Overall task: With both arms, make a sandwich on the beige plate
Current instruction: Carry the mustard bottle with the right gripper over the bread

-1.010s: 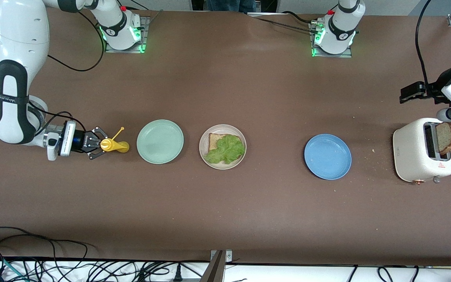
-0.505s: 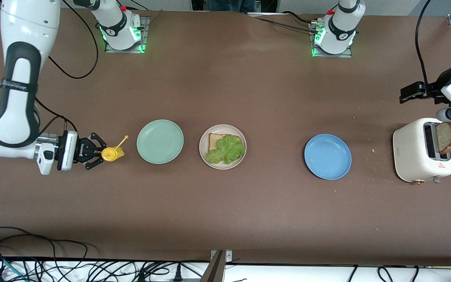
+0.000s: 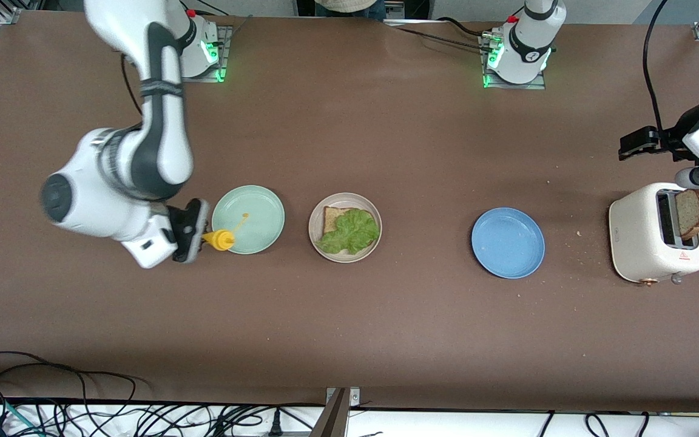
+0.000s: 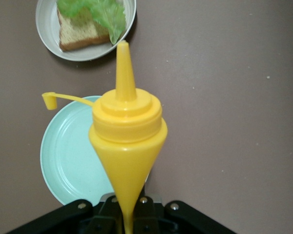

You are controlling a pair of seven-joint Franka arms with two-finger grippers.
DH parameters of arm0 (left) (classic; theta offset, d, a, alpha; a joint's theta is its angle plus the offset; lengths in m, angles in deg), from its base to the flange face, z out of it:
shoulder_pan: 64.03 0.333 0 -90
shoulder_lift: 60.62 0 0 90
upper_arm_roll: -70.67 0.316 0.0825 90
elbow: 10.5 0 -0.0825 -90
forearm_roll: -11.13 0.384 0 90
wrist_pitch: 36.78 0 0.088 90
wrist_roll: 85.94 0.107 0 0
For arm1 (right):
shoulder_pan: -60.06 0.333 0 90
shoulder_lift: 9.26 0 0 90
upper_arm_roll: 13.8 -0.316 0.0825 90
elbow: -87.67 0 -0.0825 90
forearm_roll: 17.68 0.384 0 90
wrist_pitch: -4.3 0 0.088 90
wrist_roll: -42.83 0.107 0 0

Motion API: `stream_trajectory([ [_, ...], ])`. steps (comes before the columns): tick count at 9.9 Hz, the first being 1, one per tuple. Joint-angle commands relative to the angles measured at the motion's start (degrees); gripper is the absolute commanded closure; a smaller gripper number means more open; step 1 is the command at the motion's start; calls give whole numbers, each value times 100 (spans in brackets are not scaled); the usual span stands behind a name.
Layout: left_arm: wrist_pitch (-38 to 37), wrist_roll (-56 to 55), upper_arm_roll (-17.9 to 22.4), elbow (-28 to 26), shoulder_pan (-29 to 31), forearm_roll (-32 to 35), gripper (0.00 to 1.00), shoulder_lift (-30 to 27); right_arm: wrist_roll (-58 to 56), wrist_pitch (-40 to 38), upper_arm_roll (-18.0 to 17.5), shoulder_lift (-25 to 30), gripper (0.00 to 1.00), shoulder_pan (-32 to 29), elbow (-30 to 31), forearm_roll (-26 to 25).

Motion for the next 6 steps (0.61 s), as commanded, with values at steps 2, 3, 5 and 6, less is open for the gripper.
stream_trajectory([
  [2,-9,-5,-33,98,-4,198,0,17,1306,282,182,-81,100,998,-190,-1859],
  [3,-9,-5,-33,98,-4,198,0,17,1633,265,121,-169,100,1140,-409,-2458],
  [5,-9,-5,-33,98,-4,198,0,26,2178,247,59,-327,100,1395,-455,-2953],
  [6,-9,-5,-33,98,-4,198,0,26,2564,247,50,-423,100,1544,-498,-3295],
])
